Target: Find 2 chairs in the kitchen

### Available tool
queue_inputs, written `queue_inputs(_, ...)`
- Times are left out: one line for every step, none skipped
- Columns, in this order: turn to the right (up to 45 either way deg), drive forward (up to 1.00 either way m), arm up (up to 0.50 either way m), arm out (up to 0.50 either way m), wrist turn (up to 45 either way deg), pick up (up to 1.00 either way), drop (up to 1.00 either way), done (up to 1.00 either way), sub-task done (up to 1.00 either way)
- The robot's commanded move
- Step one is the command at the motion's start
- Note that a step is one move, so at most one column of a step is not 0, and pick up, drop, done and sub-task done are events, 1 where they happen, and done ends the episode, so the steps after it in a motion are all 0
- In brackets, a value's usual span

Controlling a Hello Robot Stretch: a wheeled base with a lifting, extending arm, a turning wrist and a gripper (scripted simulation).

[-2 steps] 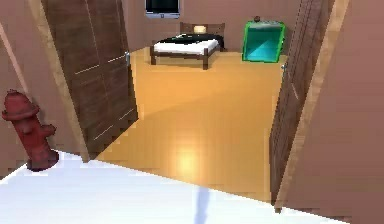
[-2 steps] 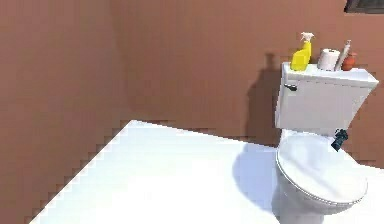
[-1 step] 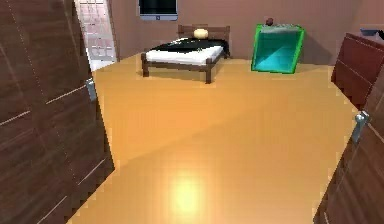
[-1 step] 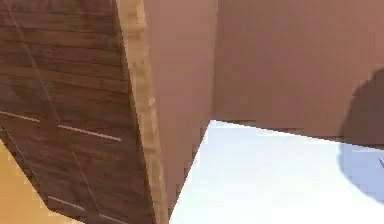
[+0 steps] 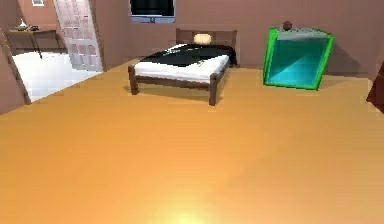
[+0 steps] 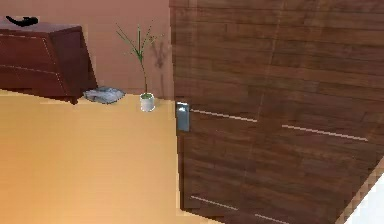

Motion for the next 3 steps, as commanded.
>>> queue_inputs(0.0, 0.60, 0.00, 0.00, 0.0, 0.00, 0.00, 0.00, 0.00)
queue_inputs(12.0, 0.00, 0.00, 0.00, 0.0, 0.00, 0.00, 0.00, 0.00)
queue_inputs(0.0, 0.05, 0.00, 0.00, 0.0, 0.00, 0.00, 0.00, 0.00)
